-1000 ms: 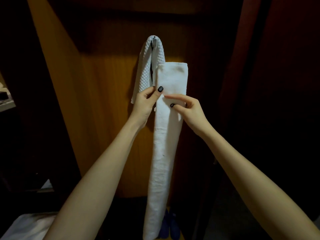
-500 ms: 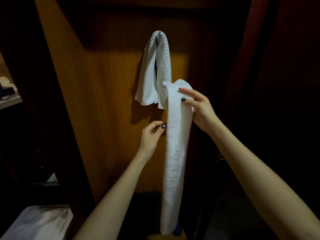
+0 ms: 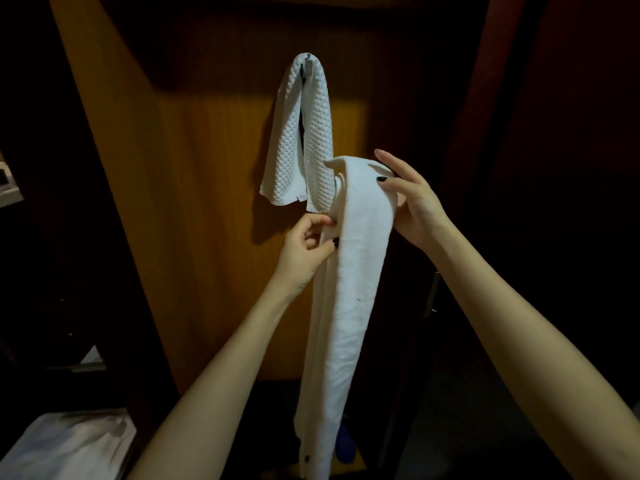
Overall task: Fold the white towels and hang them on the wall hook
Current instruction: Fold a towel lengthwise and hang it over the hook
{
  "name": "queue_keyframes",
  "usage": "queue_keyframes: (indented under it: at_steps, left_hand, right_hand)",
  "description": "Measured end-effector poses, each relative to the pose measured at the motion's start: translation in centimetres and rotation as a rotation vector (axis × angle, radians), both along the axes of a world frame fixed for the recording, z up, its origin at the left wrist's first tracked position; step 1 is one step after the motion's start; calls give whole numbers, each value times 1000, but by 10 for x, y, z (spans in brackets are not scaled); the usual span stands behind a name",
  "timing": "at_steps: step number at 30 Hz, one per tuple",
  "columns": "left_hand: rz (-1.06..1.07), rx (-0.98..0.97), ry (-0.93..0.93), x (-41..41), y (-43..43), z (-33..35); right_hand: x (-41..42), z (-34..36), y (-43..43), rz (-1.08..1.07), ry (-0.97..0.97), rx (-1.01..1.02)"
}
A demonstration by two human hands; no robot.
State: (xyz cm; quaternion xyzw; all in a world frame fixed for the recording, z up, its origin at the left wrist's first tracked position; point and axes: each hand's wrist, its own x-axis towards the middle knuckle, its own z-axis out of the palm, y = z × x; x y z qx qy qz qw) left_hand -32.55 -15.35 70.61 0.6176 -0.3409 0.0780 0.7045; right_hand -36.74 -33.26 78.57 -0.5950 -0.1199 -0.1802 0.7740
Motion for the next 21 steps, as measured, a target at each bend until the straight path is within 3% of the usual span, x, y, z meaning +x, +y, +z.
queue_keyframes:
  at_steps: [4,8,10,15,21]
  left_hand:
    - [-27,80,29,-1,0,-1]
    - [-63,115,-84,-6,6,-1]
    - [-42,102,-106,-7,11,-1]
    - [79,279,-185,-7,5,-3]
    - [47,161,-128,-6,8,-13]
  right_hand:
    - [-1,3,-2,46,48,7]
    - [-1,5,-4,-6,57,-42]
    - [-2,6,-5,-32,40,-30]
    - [-1,3,6,-78,-2,-55]
    - [-2,6,11,-139,-33,-101]
